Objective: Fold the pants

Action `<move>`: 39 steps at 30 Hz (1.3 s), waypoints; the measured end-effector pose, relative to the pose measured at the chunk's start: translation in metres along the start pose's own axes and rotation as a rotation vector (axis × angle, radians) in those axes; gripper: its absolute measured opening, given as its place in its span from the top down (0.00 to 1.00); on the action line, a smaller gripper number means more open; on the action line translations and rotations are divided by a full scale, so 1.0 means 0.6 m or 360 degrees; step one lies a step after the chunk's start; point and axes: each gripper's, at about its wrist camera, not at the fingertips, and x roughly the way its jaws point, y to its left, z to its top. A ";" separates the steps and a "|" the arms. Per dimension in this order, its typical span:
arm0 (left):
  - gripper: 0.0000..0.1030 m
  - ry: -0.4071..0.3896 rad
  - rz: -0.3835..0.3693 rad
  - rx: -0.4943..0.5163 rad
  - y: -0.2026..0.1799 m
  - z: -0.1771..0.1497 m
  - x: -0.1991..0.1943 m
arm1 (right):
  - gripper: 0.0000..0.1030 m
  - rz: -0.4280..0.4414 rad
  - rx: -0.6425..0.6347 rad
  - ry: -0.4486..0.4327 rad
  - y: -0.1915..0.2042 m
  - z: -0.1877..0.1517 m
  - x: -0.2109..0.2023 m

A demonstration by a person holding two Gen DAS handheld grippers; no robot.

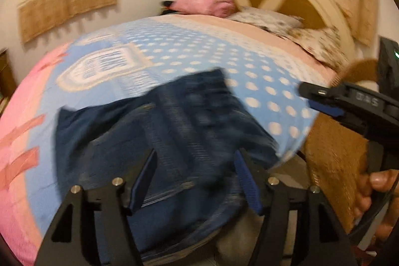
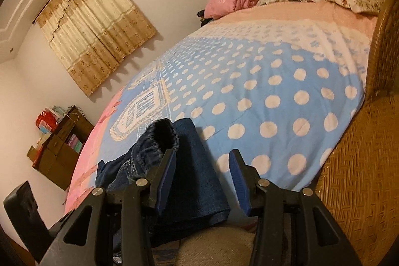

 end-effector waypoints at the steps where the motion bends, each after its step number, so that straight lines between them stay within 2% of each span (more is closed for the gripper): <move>1: 0.35 -0.0003 0.0030 -0.0043 0.015 -0.002 -0.004 | 0.55 0.0015 -0.0022 0.0002 0.008 0.002 -0.001; 5: 0.27 -0.0011 0.0160 -0.0238 0.080 -0.005 -0.013 | 0.55 0.0197 -0.0287 0.0000 0.086 0.000 -0.008; 8: 0.27 0.0030 0.0260 -0.0332 0.113 -0.010 -0.004 | 0.55 0.0271 -0.0456 0.0068 0.134 -0.010 0.009; 11: 0.27 0.0073 0.0318 -0.0372 0.129 -0.020 0.004 | 0.55 0.0242 -0.0501 0.0273 0.146 -0.027 0.052; 15: 0.27 0.0163 0.0392 -0.0370 0.135 -0.038 0.026 | 0.56 0.0130 -0.0502 0.0482 0.118 -0.053 0.100; 19: 0.27 0.0269 0.0400 -0.0418 0.147 -0.060 0.051 | 0.72 0.0064 -0.0427 0.0585 0.076 -0.066 0.119; 21: 0.27 0.0314 0.0431 -0.0407 0.150 -0.070 0.059 | 0.73 0.0052 -0.0387 0.0616 0.062 -0.065 0.124; 24: 0.27 0.0345 0.0443 -0.0432 0.158 -0.085 0.062 | 0.71 -0.0047 -0.0379 0.0636 0.047 -0.066 0.124; 26: 0.27 0.0341 0.0442 -0.0466 0.167 -0.090 0.057 | 0.71 -0.0031 -0.0292 0.0613 0.037 -0.058 0.113; 29: 0.27 0.0329 0.0465 -0.0524 0.184 -0.087 0.049 | 0.71 0.0002 -0.0320 0.0353 0.048 -0.022 0.080; 31: 0.27 0.0310 0.0466 -0.0578 0.195 -0.083 0.046 | 0.71 0.0042 -0.0370 0.0282 0.063 -0.001 0.076; 34: 0.27 0.0273 0.0470 -0.0601 0.199 -0.073 0.044 | 0.71 0.0071 -0.0469 0.0302 0.088 0.018 0.105; 36: 0.27 0.0287 0.0495 -0.0558 0.194 -0.067 0.054 | 0.71 0.0051 -0.0610 0.0329 0.108 0.015 0.140; 38: 0.27 0.0320 0.0536 -0.0525 0.191 -0.064 0.067 | 0.71 0.0027 -0.0741 0.0408 0.123 0.001 0.186; 39: 0.27 0.0337 0.0549 -0.0521 0.192 -0.064 0.074 | 0.71 -0.0003 -0.0739 0.0460 0.121 -0.005 0.207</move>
